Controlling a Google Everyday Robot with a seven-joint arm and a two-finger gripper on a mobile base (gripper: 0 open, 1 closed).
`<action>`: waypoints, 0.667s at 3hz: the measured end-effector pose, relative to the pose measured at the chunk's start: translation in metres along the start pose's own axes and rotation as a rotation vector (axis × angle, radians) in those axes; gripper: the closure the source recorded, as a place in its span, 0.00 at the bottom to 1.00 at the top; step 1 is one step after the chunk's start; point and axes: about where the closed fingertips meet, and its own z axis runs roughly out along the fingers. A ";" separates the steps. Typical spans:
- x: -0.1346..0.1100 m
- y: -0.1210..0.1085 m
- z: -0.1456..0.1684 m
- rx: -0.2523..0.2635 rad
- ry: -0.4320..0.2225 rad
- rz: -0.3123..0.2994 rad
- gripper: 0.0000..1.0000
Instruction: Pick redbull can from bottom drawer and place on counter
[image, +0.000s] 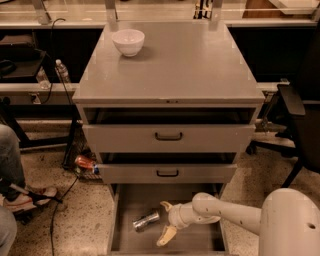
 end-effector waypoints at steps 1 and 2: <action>-0.003 0.001 0.028 -0.010 -0.022 0.009 0.00; -0.007 0.003 0.065 -0.042 -0.032 -0.016 0.00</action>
Offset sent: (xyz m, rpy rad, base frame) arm 0.0064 0.0768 -0.0544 0.0454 0.0053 0.0764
